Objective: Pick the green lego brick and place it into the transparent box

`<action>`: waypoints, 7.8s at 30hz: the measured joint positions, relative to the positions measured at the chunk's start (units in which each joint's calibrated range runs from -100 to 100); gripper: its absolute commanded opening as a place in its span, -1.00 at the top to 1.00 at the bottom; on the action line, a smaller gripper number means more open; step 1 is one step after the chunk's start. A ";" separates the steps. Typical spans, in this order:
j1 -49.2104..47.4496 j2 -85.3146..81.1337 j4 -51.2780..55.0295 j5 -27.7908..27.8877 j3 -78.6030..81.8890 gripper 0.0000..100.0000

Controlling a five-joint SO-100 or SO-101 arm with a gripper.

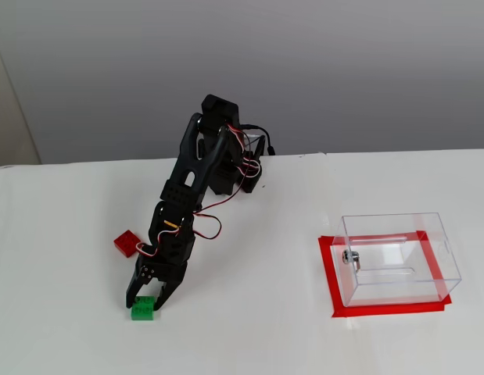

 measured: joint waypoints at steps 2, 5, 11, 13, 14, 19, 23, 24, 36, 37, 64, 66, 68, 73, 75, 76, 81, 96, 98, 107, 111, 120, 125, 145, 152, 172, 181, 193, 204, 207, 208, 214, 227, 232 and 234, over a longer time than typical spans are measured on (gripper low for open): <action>0.00 0.00 0.00 0.10 -0.09 0.81; 0.00 0.00 0.00 0.00 -0.18 0.95; 0.11 0.00 0.00 0.00 -0.18 0.96; 0.11 0.00 0.00 0.00 -0.18 0.96; 0.11 0.00 0.00 0.00 -0.18 0.96; 0.00 -0.76 0.09 0.00 -0.09 0.96; 0.00 -5.75 1.03 -0.29 0.18 0.96; -0.11 -7.44 1.80 -0.68 0.79 0.96; -6.73 -28.50 12.43 -9.18 2.56 0.96; -7.16 -30.11 13.45 -9.72 2.56 0.96; -23.61 -74.00 19.62 -17.00 20.65 0.96; -27.99 -75.77 19.62 -17.00 20.65 0.96; -33.01 -76.53 19.62 -17.00 20.65 0.96; -42.84 -76.70 19.62 -17.00 20.65 0.96; -47.12 -76.70 19.62 -17.00 20.65 0.96; -48.61 -76.70 19.62 -17.00 20.65 0.96; -55.56 -76.70 19.62 -17.00 20.65 0.96; -86.54 -67.48 19.62 -17.00 19.86 0.96; -89.21 -63.85 19.62 -17.00 18.27 0.96; -95.19 -46.77 19.62 -17.00 8.91 0.96; -96.69 -40.00 19.62 -17.00 3.62 0.95; -96.90 -27.65 19.62 -17.00 -8.91 0.95; -96.90 -22.66 19.62 -17.00 -11.65 0.95; -98.08 -20.97 19.62 -17.00 -12.80 0.32; -98.08 -20.97 19.62 -17.00 -12.80 0.33; -96.37 -24.10 19.62 -17.00 -12.44 0.96; -88.78 -35.60 19.62 -17.00 -1.85 0.97; -70.30 -60.47 19.62 -17.00 14.30 0.97; -54.70 -70.70 19.62 -17.00 25.07 0.97; -51.07 -75.01 19.62 -17.00 29.57 0.97; -49.57 -76.62 19.62 -17.00 31.07 0.97; -44.02 -88.37 19.62 -17.00 40.69 0.97; -39.32 -103.85 19.62 -17.00 57.63 0.97; -38.57 -108.50 19.62 -17.00 62.58 0.97; -38.57 -108.67 19.62 -17.00 63.28 0.97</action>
